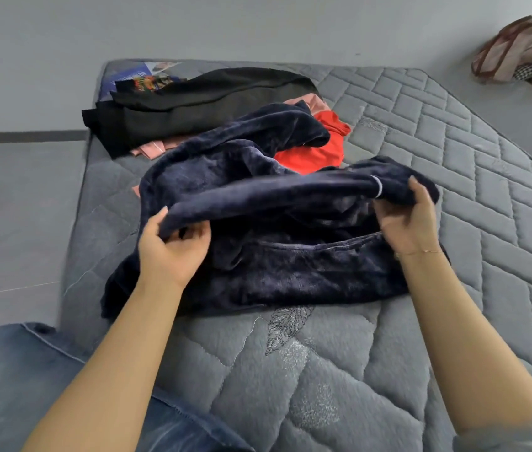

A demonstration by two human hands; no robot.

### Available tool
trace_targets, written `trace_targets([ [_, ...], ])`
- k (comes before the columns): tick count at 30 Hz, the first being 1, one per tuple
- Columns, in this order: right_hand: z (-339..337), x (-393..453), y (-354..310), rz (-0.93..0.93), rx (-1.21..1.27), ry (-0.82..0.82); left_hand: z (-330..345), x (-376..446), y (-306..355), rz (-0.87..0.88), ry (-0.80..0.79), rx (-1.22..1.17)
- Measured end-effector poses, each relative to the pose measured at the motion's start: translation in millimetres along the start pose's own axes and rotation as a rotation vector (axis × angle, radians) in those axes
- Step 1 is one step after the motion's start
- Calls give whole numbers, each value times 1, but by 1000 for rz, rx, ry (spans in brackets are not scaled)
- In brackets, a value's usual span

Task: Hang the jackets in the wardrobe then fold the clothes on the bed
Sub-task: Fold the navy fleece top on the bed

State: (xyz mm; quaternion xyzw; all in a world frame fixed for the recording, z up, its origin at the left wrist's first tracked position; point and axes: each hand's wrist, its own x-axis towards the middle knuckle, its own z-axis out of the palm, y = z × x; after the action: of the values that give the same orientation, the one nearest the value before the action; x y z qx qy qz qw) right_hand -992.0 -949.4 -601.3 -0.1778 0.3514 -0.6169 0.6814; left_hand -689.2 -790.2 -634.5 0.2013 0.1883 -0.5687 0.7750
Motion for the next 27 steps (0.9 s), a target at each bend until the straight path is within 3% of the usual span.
trace_targets([
  [3, -32, -14, -2, -103, -167, 91, -19, -1, -4, 54, -81, 111],
  [5, -65, -24, 11, -132, -307, 270, -43, -1, -16, 12, -39, 224],
  [8, -116, -31, 25, -16, -308, 463, -73, -4, -30, -83, 72, 332],
  [11, -135, -27, 21, 61, -253, 427, -81, -2, -30, -79, 101, 356],
  [15, -129, -20, 9, -56, -268, 347, -86, -5, -27, -78, 124, 399],
  [19, -132, -21, 8, -150, -901, 468, -89, -23, -28, -145, 127, 773],
  [21, -132, -21, 4, -314, -1222, 430, -83, -36, -29, -231, 128, 1165],
  [23, -131, -17, -5, -489, -1499, 325, -78, -49, -37, -333, 17, 1596],
  [25, -127, -6, -16, -540, -1718, 145, -67, -52, -47, -145, -152, 1774],
  [27, -120, 11, -30, -414, -1861, 6, -51, -43, -46, 294, -200, 1752],
])
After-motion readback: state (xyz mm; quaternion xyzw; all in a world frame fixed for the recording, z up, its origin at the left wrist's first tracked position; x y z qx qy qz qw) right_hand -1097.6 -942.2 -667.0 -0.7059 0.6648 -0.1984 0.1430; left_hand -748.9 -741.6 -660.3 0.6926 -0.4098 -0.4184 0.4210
